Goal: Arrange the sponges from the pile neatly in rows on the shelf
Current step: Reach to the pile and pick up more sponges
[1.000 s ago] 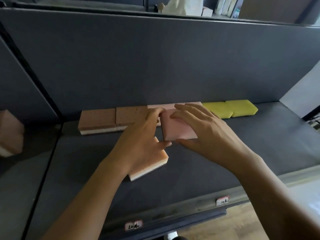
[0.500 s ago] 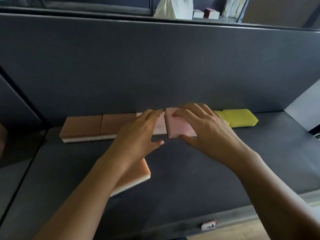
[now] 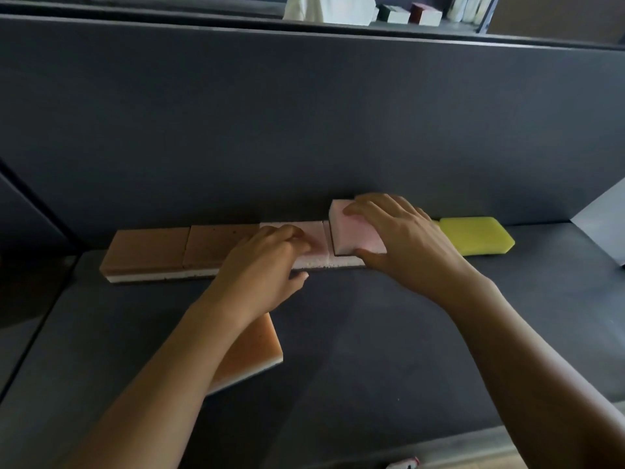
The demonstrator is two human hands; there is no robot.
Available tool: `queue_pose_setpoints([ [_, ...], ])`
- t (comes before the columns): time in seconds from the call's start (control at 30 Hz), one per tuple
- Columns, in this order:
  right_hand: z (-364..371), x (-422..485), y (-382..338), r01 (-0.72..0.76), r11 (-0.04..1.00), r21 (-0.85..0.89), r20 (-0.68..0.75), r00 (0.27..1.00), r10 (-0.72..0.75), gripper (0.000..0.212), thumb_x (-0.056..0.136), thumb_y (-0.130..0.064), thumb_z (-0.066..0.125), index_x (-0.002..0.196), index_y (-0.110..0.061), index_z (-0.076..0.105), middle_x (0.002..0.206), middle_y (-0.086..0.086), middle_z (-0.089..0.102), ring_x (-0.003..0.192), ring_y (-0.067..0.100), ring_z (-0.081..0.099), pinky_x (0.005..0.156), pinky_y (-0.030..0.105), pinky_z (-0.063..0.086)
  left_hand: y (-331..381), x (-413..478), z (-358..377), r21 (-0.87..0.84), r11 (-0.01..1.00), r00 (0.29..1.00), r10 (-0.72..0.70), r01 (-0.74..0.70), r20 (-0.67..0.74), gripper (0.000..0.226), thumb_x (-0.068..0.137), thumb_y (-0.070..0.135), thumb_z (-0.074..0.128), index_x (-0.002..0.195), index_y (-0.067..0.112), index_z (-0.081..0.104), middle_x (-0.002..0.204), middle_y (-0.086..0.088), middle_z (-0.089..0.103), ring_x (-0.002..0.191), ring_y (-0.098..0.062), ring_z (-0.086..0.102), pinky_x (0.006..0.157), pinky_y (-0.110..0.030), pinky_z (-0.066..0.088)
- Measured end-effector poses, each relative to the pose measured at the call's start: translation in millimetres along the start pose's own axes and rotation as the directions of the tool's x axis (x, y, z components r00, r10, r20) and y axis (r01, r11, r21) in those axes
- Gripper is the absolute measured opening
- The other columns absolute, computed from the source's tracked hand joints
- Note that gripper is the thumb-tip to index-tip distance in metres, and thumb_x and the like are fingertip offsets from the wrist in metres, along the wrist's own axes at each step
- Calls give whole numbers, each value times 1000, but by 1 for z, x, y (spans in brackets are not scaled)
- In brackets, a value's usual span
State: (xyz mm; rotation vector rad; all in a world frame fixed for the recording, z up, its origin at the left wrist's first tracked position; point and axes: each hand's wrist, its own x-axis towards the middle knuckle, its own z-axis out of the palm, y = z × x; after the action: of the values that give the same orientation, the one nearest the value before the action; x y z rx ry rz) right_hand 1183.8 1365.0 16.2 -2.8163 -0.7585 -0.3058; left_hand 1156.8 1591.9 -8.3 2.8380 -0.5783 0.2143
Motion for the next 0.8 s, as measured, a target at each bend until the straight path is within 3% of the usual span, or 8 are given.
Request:
queue_pose_setpoints([
  [0.23,9,11,1,-1,1000,10,29,1000,1,62,85,-29,73,141,-25,47,147,-5,44,134,21,42,102,40,44,-4,3,3,-75,997,1000,-11,10,-9,43,86,30,67,128,31,60,131,13,55,117,-15,53,97,-35,46],
  [0.43,15,9,-2,0,999,-47,31,1000,1,68,82,-34,76,142,-28,46,146,-6,43,132,22,42,98,40,43,-7,3,7,-78,997,1000,-12,12,-3,40,85,28,69,125,26,63,130,12,55,116,-16,53,97,-35,47],
  [0.8,17,13,-3,-10,999,-50,2,1000,10,60,84,-41,72,140,-30,52,144,-7,48,129,21,47,97,39,42,-7,4,6,-66,998,1000,-9,9,9,41,88,29,66,128,28,61,132,13,54,116,-14,52,97,-29,46],
])
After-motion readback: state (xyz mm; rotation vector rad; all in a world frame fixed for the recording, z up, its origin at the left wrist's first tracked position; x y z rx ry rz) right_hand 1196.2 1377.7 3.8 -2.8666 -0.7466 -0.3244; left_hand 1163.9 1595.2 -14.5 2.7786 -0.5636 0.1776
